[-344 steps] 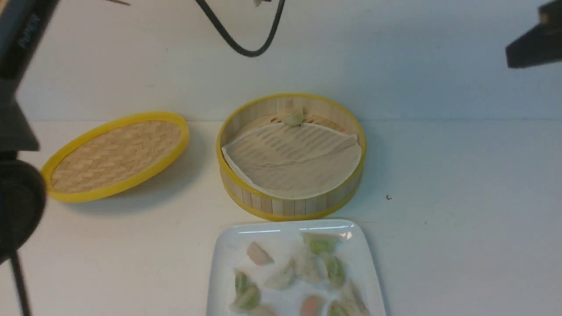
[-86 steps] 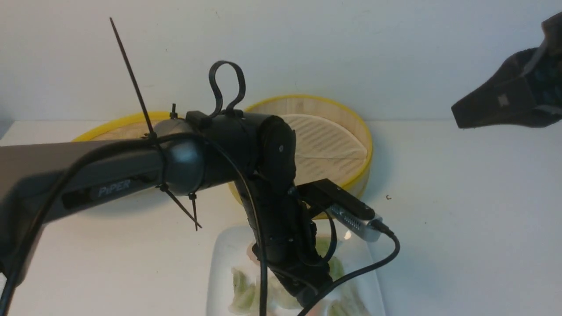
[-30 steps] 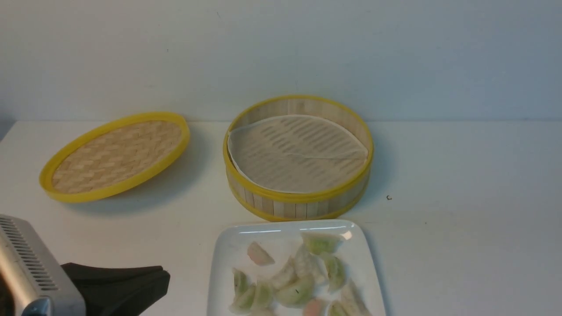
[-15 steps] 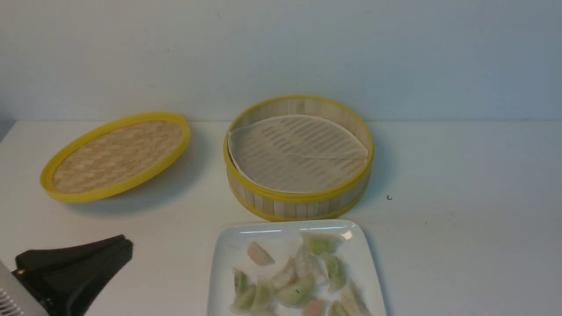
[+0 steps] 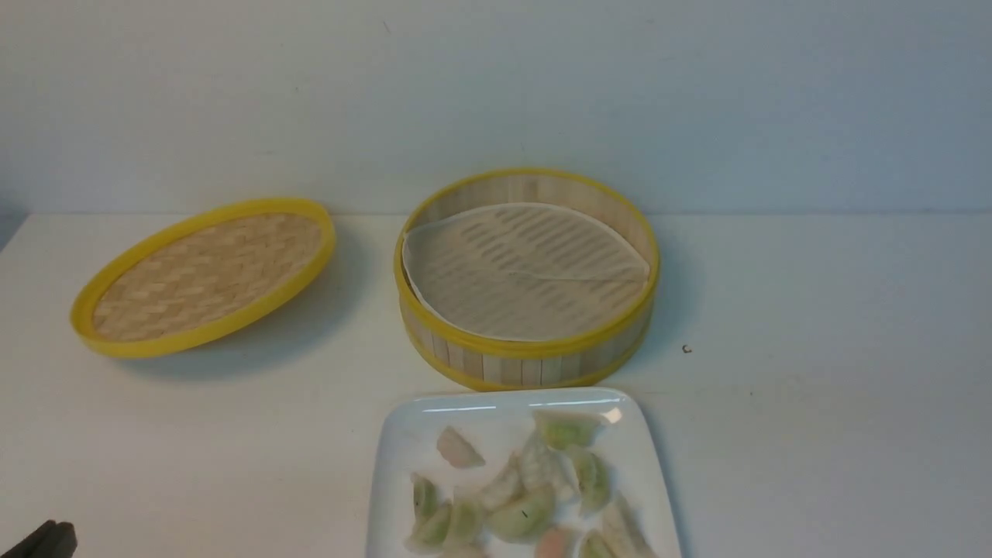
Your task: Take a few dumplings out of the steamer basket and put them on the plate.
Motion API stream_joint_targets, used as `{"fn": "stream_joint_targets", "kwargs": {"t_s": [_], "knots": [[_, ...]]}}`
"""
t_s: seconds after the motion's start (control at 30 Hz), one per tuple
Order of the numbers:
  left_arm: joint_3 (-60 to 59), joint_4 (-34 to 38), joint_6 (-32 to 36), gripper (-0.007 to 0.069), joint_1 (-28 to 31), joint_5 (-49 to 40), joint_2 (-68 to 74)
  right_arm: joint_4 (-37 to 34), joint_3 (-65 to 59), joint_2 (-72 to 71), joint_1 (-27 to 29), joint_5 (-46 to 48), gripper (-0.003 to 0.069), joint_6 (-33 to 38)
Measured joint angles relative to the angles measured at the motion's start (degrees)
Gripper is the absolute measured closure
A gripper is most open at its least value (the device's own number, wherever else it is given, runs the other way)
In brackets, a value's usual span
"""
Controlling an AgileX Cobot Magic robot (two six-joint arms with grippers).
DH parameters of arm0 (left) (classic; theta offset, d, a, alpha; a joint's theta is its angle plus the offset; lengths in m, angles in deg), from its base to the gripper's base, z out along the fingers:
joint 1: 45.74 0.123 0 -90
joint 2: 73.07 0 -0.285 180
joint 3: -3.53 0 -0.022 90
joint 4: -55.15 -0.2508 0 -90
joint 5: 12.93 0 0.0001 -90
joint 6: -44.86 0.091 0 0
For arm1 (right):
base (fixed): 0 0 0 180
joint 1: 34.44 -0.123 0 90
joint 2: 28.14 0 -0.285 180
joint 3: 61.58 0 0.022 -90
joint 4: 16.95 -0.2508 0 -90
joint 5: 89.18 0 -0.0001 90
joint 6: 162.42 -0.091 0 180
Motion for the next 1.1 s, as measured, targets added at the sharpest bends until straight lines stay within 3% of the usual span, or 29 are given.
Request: {"fn": "stream_joint_targets", "kwargs": {"t_s": [0.13,0.93,1.1], "knots": [[-0.1,0.0,0.7,0.0631,0.9,-5.0,-0.1,0.0,0.0,0.0,0.0,0.0,0.0669,0.0],[-0.1,0.0,1.1,0.0631,1.1,-5.3,-0.1,0.1,0.0,0.0,0.0,0.0,0.0669,0.2],[-0.1,0.0,1.1,0.0631,1.1,-5.3,-0.1,7.3,-0.2,0.0,0.2,3.6,0.0669,6.3]]}}
